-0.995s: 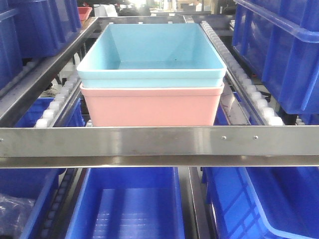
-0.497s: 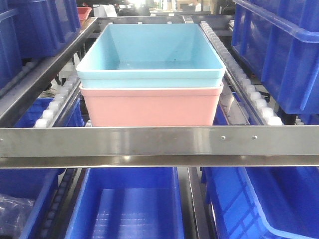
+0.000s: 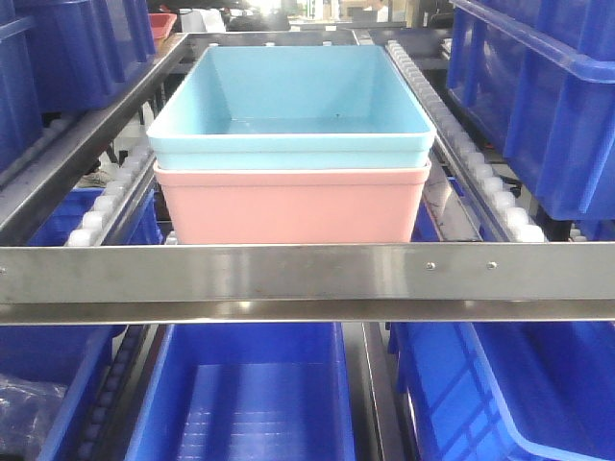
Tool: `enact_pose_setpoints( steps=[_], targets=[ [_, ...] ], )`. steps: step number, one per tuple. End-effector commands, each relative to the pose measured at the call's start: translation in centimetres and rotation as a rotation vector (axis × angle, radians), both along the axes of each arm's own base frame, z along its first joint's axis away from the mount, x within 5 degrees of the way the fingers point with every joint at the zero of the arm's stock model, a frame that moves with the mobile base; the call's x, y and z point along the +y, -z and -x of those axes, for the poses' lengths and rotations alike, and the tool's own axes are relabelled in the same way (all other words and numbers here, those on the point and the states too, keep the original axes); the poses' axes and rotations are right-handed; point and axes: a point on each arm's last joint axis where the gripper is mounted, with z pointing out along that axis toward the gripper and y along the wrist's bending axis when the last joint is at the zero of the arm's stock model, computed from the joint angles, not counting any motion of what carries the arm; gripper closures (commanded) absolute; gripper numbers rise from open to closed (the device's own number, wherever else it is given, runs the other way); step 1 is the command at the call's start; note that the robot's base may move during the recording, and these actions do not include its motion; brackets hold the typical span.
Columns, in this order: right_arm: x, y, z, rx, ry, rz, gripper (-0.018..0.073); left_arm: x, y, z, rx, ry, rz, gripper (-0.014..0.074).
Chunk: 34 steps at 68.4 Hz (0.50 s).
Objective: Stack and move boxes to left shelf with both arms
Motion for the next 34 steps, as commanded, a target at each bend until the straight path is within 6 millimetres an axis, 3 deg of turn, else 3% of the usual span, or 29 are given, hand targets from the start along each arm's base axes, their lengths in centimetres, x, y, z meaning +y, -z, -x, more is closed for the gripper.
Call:
enact_pose_setpoints(
  steps=[1,11,34],
  targets=[
    [-0.1,-1.0,0.6,-0.147,0.013,-0.006,0.0511,-0.2,-1.5,0.3,-0.098,0.031,0.03,0.0589],
    [-0.2,0.4,0.6,-0.184,0.015,-0.013,0.0511,-0.2,-1.5,0.3,-0.1,0.032,0.031,0.0589],
    [0.0,0.2,0.7,-0.209,0.003,0.004,0.0511,-0.2,-1.5,0.3,-0.098,0.031,0.03,0.0589]
  ],
)
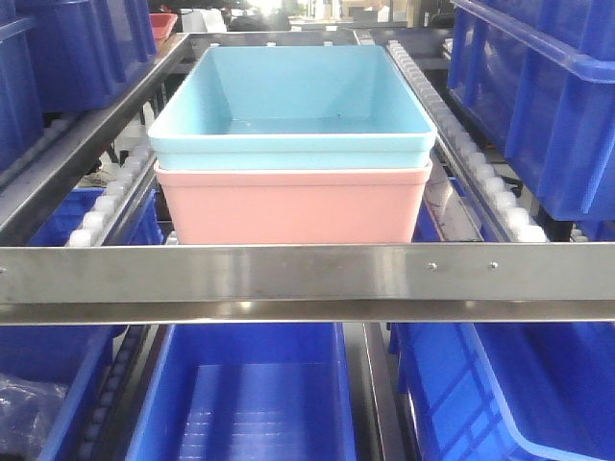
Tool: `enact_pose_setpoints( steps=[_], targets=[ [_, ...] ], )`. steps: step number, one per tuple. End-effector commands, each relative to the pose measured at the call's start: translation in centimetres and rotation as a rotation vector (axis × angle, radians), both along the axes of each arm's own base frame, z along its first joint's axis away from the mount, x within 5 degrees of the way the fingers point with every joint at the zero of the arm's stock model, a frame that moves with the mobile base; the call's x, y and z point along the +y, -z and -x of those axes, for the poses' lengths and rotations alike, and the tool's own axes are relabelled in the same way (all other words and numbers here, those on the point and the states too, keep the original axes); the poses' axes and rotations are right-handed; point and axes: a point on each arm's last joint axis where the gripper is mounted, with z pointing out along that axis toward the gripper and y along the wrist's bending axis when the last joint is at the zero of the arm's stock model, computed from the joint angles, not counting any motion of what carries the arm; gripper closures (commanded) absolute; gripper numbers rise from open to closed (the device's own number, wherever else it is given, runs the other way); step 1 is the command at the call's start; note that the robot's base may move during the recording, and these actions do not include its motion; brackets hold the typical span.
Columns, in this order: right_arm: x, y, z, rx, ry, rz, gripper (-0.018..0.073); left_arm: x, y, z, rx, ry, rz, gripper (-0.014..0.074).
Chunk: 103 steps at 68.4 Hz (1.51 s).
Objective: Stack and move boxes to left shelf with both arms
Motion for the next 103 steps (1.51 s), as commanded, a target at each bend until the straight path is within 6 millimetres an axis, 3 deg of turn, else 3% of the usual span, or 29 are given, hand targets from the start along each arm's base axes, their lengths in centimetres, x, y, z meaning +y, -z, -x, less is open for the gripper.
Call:
enact_pose_setpoints(
  steps=[1,53,65,77,95,103],
  targets=[
    [0.0,-1.5,0.5,-0.13,-0.002,-0.003,0.0511,-0.2,-1.5,0.3,-0.096,0.03,0.029,0.0589],
    [0.0,-1.4,0.5,-0.12,-0.003,-0.003,0.0511,-0.3,-1.1,0.1,-0.083,0.034,0.033,0.0589],
    [0.0,-1.4,0.5,-0.12,-0.003,-0.003,0.0511,-0.4,0.6,0.2,-0.035,0.047,0.093,0.0589],
    [0.0,-1.4,0.5,-0.12,-0.003,-0.003,0.0511,0.5,2.9,1.2,-0.186,-0.063,-0.082,0.0589],
    [0.0,-1.4,0.5,-0.12,-0.003,-0.003,0.0511,1.7,9.7,1.6,-0.129,-0.275,-0.042,0.0589],
    [0.0,-1.4,0.5,-0.12,-0.003,-0.003,0.0511,1.9,11.9,1.0,-0.141,-0.314,-0.056,0.0589]
  ],
)
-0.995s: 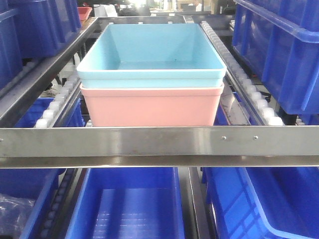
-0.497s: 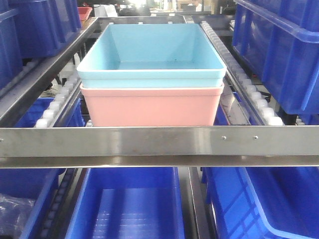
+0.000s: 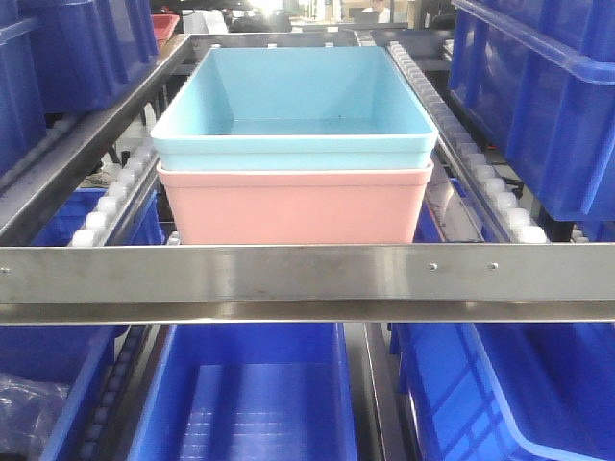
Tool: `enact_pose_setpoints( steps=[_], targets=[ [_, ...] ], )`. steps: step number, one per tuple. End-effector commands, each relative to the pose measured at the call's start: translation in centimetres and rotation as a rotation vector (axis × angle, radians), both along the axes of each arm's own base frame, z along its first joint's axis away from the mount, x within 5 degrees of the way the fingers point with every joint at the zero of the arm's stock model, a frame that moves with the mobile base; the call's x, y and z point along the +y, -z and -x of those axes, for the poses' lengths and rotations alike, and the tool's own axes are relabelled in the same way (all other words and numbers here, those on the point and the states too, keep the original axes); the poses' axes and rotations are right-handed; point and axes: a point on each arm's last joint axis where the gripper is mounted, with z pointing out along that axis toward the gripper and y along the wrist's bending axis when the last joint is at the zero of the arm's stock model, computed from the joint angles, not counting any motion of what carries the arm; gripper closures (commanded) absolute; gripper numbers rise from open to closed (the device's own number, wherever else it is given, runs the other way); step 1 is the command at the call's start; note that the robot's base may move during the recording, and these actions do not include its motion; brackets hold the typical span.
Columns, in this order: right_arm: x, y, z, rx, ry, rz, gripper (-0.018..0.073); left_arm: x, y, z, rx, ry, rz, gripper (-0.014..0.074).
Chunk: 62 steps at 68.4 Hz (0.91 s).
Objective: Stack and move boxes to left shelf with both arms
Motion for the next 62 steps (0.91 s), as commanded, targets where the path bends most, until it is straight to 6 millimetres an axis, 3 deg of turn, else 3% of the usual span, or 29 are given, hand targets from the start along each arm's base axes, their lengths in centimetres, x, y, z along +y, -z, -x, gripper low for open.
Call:
enact_pose_setpoints(
  steps=[1,8,16,62],
  targets=[
    [0.0,-1.5,0.5,-0.124,0.002,-0.002,0.0511,0.2,-0.7,0.1,-0.158,-0.032,0.011,0.0589],
    [0.0,-1.5,0.5,-0.124,0.002,-0.002,0.0511,0.4,0.7,-0.1,-0.236,-0.048,0.018,0.0589],
    [0.0,-1.5,0.5,-0.124,0.002,-0.002,0.0511,0.3,1.2,-0.3,-0.168,-0.04,0.008,0.0589],
    [0.0,-1.5,0.5,-0.124,0.002,-0.002,0.0511,0.6,1.3,-0.3,-0.164,-0.106,-0.03,0.0589]
  ],
)
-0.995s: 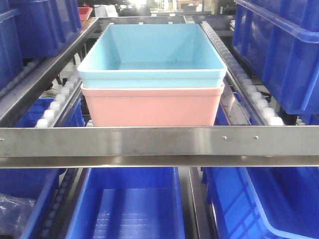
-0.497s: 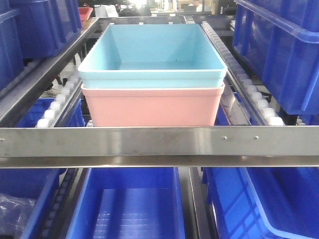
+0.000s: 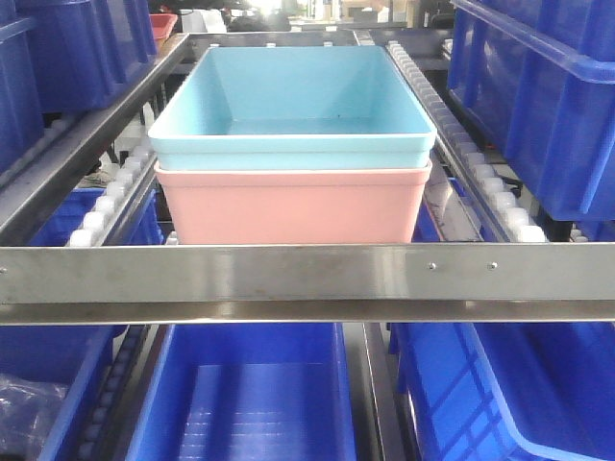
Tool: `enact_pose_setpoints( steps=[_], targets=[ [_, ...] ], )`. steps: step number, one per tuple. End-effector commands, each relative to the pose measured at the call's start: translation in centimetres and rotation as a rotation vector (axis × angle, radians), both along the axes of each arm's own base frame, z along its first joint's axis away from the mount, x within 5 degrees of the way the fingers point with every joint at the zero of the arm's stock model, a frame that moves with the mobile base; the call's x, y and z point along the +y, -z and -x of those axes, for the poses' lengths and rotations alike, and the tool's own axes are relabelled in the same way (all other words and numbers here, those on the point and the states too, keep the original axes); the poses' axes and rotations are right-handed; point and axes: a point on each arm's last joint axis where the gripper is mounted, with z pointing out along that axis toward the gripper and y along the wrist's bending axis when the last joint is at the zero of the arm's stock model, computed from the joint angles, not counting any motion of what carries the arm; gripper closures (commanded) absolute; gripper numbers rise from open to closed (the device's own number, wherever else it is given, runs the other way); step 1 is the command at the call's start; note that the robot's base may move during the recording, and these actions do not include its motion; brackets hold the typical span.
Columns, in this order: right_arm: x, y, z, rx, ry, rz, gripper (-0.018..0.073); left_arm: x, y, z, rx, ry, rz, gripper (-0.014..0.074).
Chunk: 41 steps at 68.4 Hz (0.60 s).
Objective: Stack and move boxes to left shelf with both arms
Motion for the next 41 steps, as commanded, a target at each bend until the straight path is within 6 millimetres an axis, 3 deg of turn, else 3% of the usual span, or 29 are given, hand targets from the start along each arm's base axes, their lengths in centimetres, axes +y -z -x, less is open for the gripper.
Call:
enact_pose_setpoints(
  steps=[1,41],
  targets=[
    [-0.03,-1.5,0.48,-0.126,0.002,-0.002,0.0511,0.06,0.06,0.1,-0.079,-0.007,-0.001,0.0589],
    [-0.03,-1.5,0.48,-0.126,0.002,-0.002,0.0511,0.06,0.12,0.09,-0.077,-0.007,-0.001,0.0589]
  ],
)
